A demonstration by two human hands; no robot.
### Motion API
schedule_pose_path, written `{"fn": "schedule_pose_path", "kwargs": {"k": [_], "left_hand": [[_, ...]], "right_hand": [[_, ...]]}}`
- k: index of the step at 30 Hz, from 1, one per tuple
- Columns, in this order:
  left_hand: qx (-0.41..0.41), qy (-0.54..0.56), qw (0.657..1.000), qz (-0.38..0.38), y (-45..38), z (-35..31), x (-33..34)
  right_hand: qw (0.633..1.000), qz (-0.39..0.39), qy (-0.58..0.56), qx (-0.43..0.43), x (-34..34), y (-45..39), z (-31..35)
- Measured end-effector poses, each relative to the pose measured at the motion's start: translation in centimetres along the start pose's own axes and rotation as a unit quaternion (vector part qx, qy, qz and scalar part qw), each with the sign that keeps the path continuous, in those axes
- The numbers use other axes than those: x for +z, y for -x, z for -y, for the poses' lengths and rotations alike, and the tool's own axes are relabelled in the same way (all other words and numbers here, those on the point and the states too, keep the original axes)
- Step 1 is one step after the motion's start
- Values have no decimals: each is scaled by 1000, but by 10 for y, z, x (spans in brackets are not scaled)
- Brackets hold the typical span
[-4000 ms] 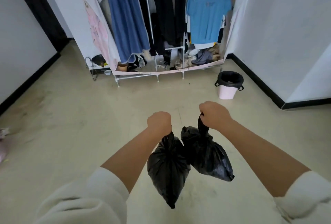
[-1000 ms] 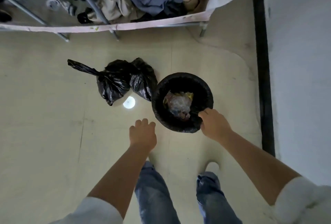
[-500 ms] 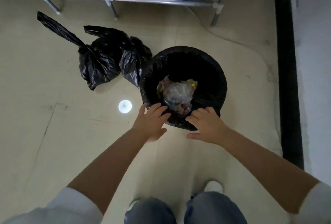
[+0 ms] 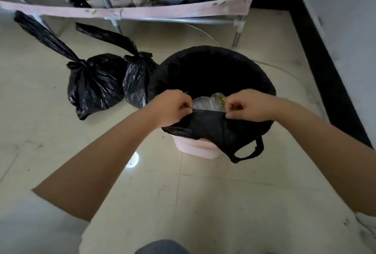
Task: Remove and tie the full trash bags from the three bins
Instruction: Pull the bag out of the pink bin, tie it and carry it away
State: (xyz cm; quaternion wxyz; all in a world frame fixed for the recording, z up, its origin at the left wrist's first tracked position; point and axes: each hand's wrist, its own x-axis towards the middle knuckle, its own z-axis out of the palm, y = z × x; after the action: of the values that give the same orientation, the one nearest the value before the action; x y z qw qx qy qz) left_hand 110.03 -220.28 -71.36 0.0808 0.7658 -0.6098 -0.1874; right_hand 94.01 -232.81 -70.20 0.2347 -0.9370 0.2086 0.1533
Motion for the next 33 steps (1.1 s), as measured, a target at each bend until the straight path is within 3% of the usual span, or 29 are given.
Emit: {"fn": "schedule_pose_path", "kwargs": {"k": [3,5,7,10,14,17,20,23,26,29,31,33], "left_hand": [[-49,-98,989,-104,-3,-6,5],[-55,-86,985,-139,0,-10,8],[-20,-44,991,-122,5,-9,8],[10,-42,998,-35,19,2,5],[53,-32,998,18,29,16,1],[47,5,999,-16,27,17,1],[23,28,994,-99,23,7,1],[-24,36,991,-130,19,-4,-4],[-32,-13,992,-123,13,-7,-8],[-37,3,997,-71,13,-5,-20],[-49,-54,996,-43,15,3,-28],[-55,-115,990,-57,18,18,-33]], "right_hand": [[992,-82,68,64,3,-9,2],[978,-136,139,77,9,-14,4],[972,-186,130,67,8,-12,4],[965,-258,26,34,1,14,10],[982,-67,174,-35,18,47,25],[985,-30,162,-49,24,46,21],[994,-36,95,-46,14,44,18],[991,-124,30,27,-2,38,14],[961,-215,-84,156,-20,26,10],[933,-244,-180,194,-30,16,13],[945,-255,-136,154,-32,18,14],[971,-206,-37,112,-33,30,15]]}}
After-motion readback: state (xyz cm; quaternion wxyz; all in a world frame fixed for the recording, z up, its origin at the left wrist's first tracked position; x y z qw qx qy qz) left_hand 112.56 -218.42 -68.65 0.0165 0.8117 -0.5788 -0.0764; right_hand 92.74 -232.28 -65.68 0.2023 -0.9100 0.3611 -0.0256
